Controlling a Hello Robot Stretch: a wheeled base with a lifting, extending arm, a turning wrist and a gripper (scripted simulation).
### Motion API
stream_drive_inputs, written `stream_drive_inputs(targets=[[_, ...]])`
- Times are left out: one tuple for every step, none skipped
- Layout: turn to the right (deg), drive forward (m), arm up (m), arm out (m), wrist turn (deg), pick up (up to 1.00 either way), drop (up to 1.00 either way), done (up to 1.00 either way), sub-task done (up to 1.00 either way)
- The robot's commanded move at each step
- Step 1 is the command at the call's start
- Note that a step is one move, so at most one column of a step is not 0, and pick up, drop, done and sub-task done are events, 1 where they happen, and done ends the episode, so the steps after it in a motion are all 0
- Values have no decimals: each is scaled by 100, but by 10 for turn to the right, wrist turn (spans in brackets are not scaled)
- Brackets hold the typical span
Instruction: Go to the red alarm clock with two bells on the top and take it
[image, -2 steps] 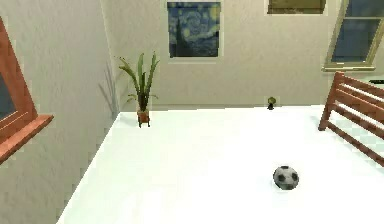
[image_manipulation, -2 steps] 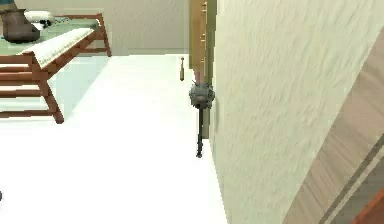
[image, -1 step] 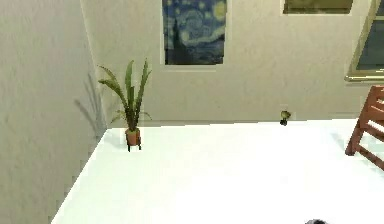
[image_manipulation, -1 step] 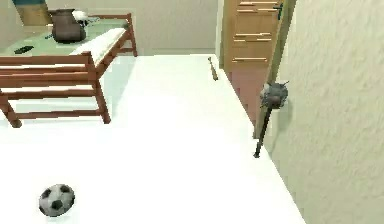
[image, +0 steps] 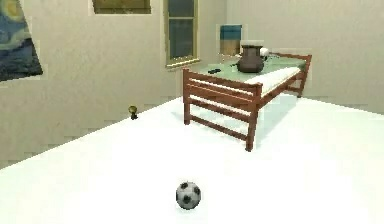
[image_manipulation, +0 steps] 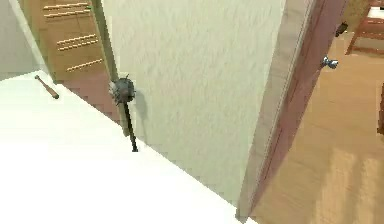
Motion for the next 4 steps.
stream_drive_inputs(targets=[[390,0,0,0,0,0,0,0,0],[0,100,0,0,0,0,0,0,0],[0,75,0,0,0,0,0,0,0],[450,0,0,0,0,0,0,0,0]])
